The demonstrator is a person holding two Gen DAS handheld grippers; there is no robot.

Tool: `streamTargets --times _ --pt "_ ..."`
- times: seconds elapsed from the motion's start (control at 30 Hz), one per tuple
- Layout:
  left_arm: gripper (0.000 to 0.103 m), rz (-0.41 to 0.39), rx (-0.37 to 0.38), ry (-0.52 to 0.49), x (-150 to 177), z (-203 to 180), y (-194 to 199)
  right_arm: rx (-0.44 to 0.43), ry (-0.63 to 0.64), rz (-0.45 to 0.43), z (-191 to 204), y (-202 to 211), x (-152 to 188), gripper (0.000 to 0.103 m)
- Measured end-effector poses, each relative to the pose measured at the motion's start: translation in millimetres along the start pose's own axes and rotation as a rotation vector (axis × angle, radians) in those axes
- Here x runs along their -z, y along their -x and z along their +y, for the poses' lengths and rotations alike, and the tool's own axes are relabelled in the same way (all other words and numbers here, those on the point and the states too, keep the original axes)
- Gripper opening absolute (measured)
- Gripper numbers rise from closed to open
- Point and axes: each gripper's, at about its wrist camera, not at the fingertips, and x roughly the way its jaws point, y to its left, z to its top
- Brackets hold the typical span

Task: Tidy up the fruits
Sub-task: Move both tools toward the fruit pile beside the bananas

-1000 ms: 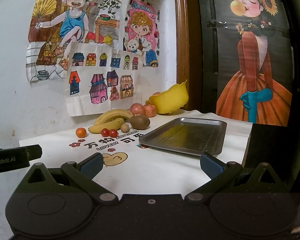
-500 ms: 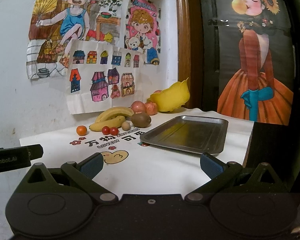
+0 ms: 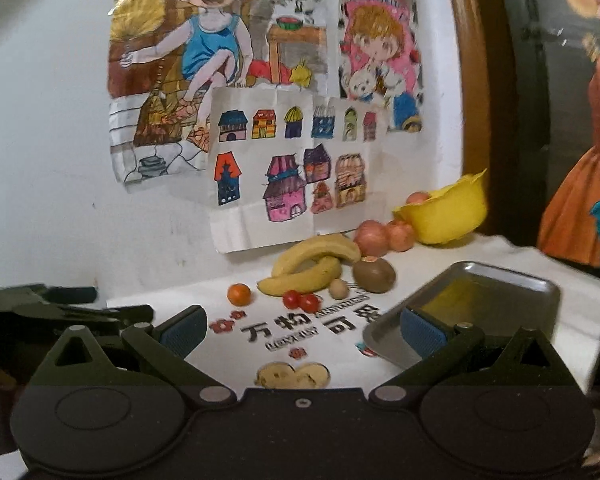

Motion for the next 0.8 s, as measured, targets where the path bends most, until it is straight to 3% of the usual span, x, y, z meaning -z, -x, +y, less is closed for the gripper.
streamTargets --times 0.1,0.3,0.53,0.8 --pt "0.103 0.024 0.013 -0.034 -6 4 -25 -0.041 0.023 0.033 -2 -29 -11 0.102" --pt "0.103 0.056 0.061 -0.104 -14 6 -63 -0.05 0.189 0.118 3 -90 -18 0.102" --pt "0.103 0.099 0.1 -0.124 -25 8 -104 -0.073 0.24 0.184 -2 -148 -22 0.102" --pt "0.102 0.125 0.139 -0.125 -29 7 -133 -0.079 0.271 0.258 -9 -192 -16 0.091"
